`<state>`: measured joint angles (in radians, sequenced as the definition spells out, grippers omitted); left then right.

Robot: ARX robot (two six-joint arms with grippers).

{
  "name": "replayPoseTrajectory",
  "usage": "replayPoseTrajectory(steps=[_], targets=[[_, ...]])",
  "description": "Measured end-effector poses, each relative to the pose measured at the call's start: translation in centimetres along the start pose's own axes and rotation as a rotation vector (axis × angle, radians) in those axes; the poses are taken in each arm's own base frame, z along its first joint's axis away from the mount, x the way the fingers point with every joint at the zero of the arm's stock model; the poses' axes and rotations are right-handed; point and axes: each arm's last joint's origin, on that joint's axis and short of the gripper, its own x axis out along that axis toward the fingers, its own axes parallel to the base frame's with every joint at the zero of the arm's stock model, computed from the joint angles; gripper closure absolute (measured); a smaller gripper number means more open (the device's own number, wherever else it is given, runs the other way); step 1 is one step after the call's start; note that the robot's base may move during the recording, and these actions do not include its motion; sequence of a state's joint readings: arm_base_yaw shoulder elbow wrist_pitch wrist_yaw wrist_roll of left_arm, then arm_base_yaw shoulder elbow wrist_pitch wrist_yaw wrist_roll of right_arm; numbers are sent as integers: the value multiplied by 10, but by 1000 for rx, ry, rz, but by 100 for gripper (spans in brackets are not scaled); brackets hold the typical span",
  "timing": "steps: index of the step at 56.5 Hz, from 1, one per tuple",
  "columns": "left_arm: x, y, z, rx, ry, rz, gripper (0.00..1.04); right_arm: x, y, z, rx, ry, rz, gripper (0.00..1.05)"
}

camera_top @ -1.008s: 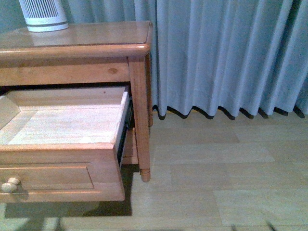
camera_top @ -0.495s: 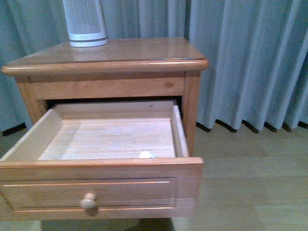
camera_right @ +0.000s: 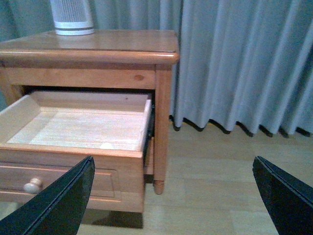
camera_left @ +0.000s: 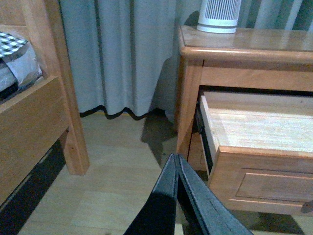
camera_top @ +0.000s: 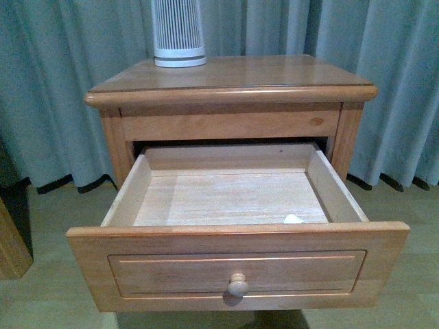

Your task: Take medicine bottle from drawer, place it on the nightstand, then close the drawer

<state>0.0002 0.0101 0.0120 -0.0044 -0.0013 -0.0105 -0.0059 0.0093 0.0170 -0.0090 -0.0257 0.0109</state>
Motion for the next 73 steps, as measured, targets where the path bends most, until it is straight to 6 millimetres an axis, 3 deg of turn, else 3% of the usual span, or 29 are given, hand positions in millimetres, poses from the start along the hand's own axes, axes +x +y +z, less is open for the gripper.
replayPoseTrajectory(steps=[5,9,14,17,21,25,36,48,57,69,73], targets=[[0,0,-1,0,2,-1,101,7,1,8,90,123,143,7],[0,0,-1,0,0,-1,101,23,3,37,120,126,214,7],[0,0,-1,0,0,0,101,57,10,88,93,60,266,7],[0,0,-1,0,0,-1,101,77,15,107,78,70,293,7],[0,0,-1,0,0,-1,101,112,27,123,24,128,318,7],[0,0,-1,0,0,-1,101,145,39,126,-28,223,344,7],[0,0,-1,0,0,-1,101,236,63,98,-142,535,320,7],[0,0,-1,0,0,-1,65,305,80,47,-199,773,273,7],[0,0,-1,0,0,-1,39,334,94,14,-228,880,273,7],[0,0,-1,0,0,-1,6,351,107,-19,-266,980,284,7],[0,0,-1,2,0,-1,6,355,108,-24,-278,1001,280,7]])
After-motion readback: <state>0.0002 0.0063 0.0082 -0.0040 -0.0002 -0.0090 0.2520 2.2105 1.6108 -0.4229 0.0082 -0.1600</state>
